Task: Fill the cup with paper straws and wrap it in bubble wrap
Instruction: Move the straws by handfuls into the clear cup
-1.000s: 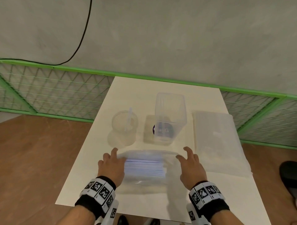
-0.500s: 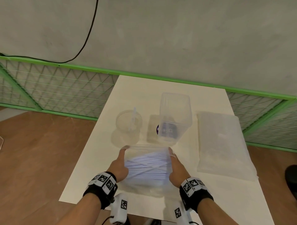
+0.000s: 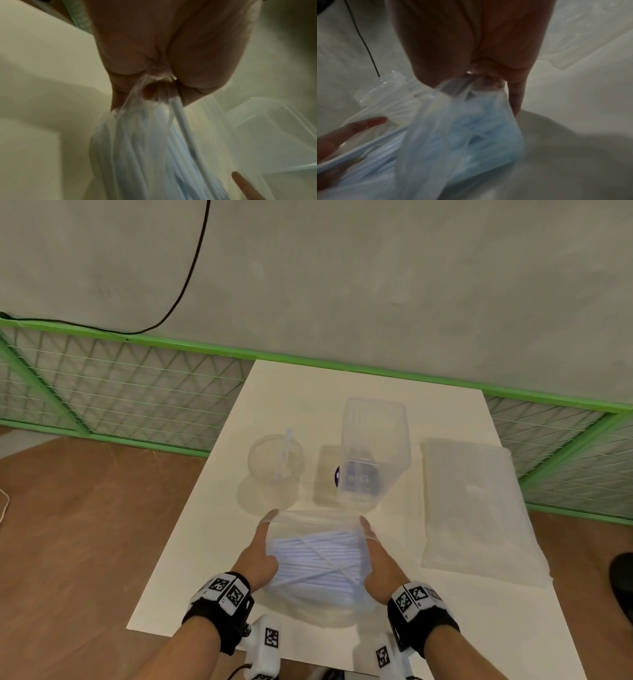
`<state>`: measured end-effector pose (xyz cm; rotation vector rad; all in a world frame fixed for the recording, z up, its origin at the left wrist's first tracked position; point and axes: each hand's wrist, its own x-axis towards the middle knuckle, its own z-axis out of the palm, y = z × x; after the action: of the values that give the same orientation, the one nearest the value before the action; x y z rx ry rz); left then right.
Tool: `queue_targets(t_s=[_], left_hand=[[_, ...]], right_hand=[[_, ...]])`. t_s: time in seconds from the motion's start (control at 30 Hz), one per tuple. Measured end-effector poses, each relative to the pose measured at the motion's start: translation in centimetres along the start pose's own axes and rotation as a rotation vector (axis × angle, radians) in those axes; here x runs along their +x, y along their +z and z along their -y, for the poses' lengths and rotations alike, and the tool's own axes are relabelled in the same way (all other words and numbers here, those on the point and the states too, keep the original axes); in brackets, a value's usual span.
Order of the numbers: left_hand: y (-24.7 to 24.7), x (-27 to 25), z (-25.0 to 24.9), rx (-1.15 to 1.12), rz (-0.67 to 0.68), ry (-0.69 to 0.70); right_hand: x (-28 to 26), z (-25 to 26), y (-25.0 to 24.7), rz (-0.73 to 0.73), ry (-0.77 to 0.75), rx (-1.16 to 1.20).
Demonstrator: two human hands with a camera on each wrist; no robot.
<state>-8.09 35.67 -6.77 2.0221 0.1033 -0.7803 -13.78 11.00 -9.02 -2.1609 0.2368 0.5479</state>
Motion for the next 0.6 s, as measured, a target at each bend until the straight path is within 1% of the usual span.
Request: queue_targets(t_s=[0.13,0.23,0.3,0.37,0.4,0.47,0.5,0.53,0.6], left_hand=[[-0.1,-0.1,0.0,-0.009,0.01,0.065],[0.1,-0.8,-0.5,0.02,0.043,0.087],[0.2,-0.9,-1.0,0.083,0.047,0.125],[0.0,-0.8,-1.6,0.122,0.037,0.213],[-0.2,-0.8,-1.8,0.128,0.029,0.263],[-0.6,-0.9,-1.8,0.156,-0.002,0.353],[-0.6,-1.1,-1.7,0.184,-0.013,0.391],[-0.5,-1.3,-1.5,0.214,-0.014,0.417],[-0.2,-1.4,-1.1,0.311,0.012,0.41]], right_hand=[[0.2,-0.7,-1.2,-0.038,0.043,-0.005],[-0.4,-0.7,-2.1,-0.041,0.026,-0.033],[-0.8,-0.8,-2.5,-0.035,0.015,-0.077],[-1.1,-0.9,-3.3,-0.139,-0.029,-0.179],[-1.4,-1.0,-4.0,-0.222,-0.06,-0.256],[-2.0,-1.3,-5.1,-0.395,-0.177,-0.392],[-2.5,-1.2,-5.4,-0.429,-0.223,-0.406],[-3.0,-0.9,-5.4,-0.427,-0.226,-0.403],[-3.7,-0.7,-4.7,-0.363,-0.167,-0.393]])
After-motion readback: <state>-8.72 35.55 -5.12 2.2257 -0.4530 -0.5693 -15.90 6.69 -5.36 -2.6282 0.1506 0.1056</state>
